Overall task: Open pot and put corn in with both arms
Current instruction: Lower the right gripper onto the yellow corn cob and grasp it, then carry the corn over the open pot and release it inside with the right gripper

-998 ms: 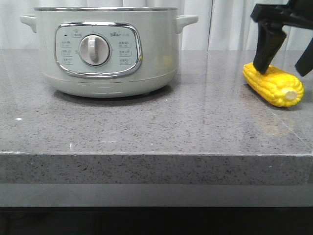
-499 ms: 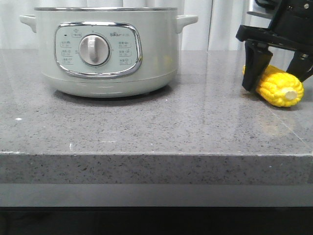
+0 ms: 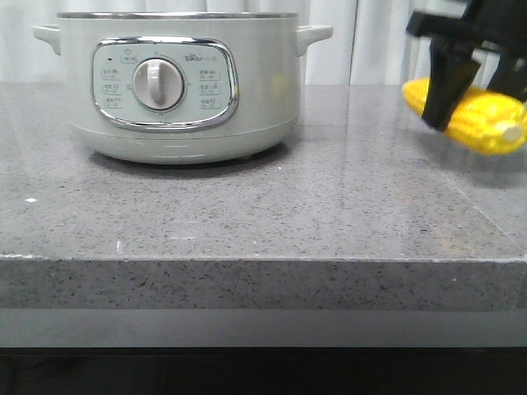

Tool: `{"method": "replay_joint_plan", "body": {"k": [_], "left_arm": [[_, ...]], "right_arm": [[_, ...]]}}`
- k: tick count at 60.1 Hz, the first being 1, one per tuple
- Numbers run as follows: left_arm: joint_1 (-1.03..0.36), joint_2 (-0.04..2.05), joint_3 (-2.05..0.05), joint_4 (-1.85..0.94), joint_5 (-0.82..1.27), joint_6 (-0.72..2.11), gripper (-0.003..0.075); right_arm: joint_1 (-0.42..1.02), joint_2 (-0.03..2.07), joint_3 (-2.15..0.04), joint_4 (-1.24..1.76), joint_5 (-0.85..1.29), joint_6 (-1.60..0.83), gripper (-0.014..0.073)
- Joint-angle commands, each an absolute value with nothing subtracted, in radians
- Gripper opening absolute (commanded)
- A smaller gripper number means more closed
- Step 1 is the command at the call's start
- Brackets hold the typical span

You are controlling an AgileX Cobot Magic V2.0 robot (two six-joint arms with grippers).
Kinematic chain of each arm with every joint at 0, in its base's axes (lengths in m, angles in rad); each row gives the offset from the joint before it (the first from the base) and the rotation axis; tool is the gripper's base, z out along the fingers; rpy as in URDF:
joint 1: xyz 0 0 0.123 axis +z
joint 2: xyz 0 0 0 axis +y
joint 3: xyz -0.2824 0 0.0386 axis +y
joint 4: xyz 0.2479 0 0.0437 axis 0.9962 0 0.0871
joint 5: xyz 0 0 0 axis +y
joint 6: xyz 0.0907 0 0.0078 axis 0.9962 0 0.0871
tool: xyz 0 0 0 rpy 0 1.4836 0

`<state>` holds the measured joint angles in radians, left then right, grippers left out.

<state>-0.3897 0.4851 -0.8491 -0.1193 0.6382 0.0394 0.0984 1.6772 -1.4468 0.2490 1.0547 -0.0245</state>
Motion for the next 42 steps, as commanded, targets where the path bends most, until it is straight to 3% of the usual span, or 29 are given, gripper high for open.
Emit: {"method": "replay_joint_plan", "body": {"k": [1,26,42], "left_arm": [[-0.388,0.487,-0.886,-0.136,0.498,0.037,0.0186],[-0.388,0.487,-0.886,-0.136,0.498,0.037,0.0186],[-0.388,0.487,-0.886,-0.136,0.498,0.037,0.0186]], "right_arm": [[0.096,1.563,-1.479,0.270,1.052,-0.035,0.0329],[0.182,1.222,-1.479,0.275,0.980,-0.108,0.0329],[0.307,1.190,-1.479,0.330,0.889,-0.168,0.0329]]}}
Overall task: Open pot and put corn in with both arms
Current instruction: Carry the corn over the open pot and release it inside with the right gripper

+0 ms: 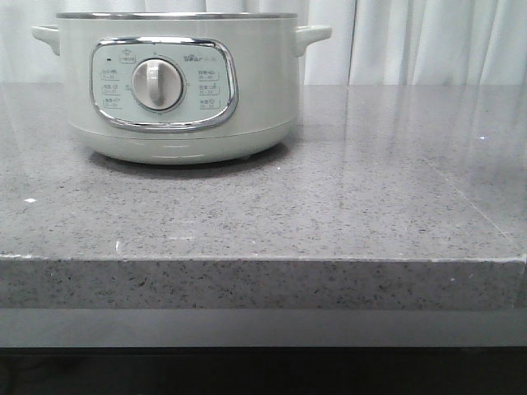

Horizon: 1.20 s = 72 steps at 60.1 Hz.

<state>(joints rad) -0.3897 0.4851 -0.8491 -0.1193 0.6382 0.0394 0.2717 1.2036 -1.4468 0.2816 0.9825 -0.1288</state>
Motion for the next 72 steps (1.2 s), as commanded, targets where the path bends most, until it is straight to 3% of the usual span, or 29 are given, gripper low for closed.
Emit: {"method": "replay_joint_plan", "body": {"k": [1,30,52,72], "left_arm": [[-0.388,0.487,-0.886,-0.136,0.498,0.037,0.0186],[-0.388,0.487,-0.886,-0.136,0.498,0.037,0.0186],[-0.388,0.487,-0.886,-0.136,0.498,0.037,0.0186],[-0.388,0.487,-0.886,-0.136,0.498,0.037,0.0186]], "right_arm": [[0.316,1.193,-1.479,0.333,0.883,-0.172,0.0329],[0.522,1.491,-1.736,0.342,0.720,-0.210,0.0329],[0.531,1.768,-1.929,0.342,0.661,-0.263,0.0329],[0.531,1.893,-1.950,0.329,0.678,-0.298,0.0329]]}}
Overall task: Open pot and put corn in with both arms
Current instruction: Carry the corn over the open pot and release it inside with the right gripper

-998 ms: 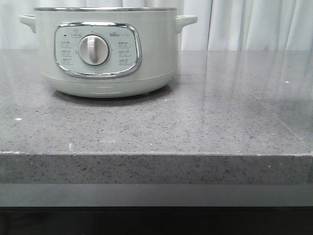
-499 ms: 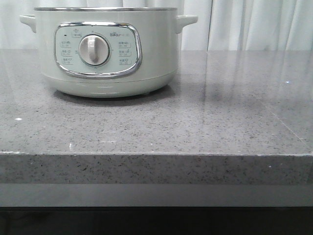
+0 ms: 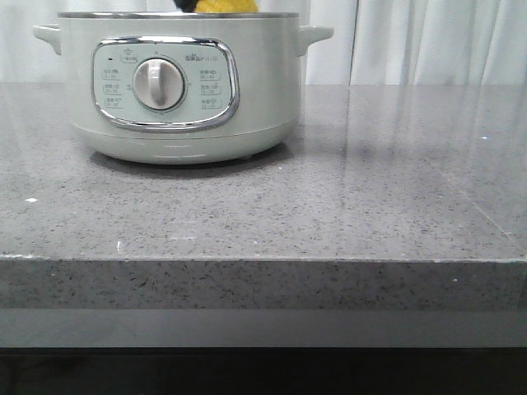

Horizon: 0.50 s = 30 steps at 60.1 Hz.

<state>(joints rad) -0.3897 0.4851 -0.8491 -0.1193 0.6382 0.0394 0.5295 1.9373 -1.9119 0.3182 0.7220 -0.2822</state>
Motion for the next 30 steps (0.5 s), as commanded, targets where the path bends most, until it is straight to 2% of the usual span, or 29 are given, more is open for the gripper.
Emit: {"method": "replay_joint_plan", "body": {"k": [1,15,25,30], "left_arm": [[-0.388,0.487,-0.886,-0.136,0.498,0.037,0.0186],[-0.388,0.487,-0.886,-0.136,0.498,0.037,0.0186],[-0.388,0.487,-0.886,-0.136,0.498,0.037,0.0186],[-0.388,0.487,-0.886,-0.136,0.498,0.037,0.0186]], "right_arm": [[0.531,1.897,-1.950,0.328,0.682,-0.298,0.0329],[0.531,1.907,-1.950,0.328,0.697,-0.297,0.0343],[0.531,1.907,-1.950,0.328,0.696,-0.297,0.0512],[0.531,1.906,-1.950,0.328,0.695,-0.297,0.0568]]}}
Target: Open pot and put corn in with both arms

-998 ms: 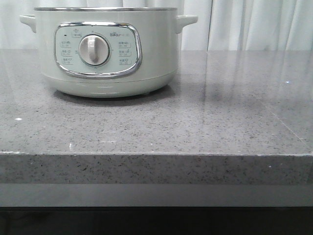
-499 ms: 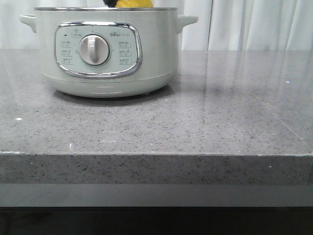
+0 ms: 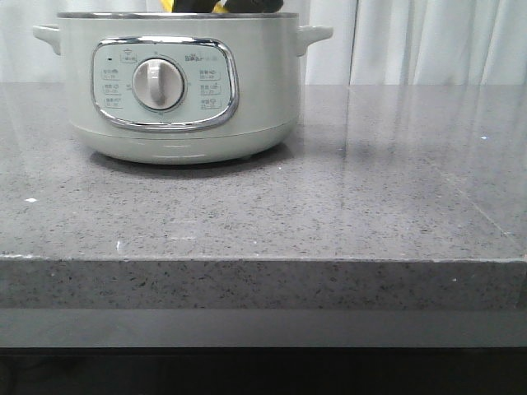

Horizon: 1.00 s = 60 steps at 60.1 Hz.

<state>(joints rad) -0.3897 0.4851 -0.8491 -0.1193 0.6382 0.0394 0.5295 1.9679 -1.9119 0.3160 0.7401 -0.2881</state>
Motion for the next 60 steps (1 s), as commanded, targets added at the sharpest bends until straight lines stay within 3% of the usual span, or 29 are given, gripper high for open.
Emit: {"method": "replay_joint_plan", "body": {"k": [1,30,40,60], "left_arm": [[-0.388,0.487,-0.886,-0.136,0.498,0.037,0.0186],[-0.388,0.487,-0.886,-0.136,0.498,0.037,0.0186],[-0.388,0.487,-0.886,-0.136,0.498,0.037,0.0186],[-0.388,0.487,-0.886,-0.136,0.498,0.037,0.0186]], "right_arm": [[0.531,1.906,-1.950,0.328,0.695,-0.297,0.0570],[0.524,1.737,-1.971,0.315,0.788,-0.219,0.0570],[0.521,1.617,-1.961,0.235,0.875,-0.123,0.0526],[0.521,1.262,-1.566,0.217,0.736,-0.111,0.0518]]}}
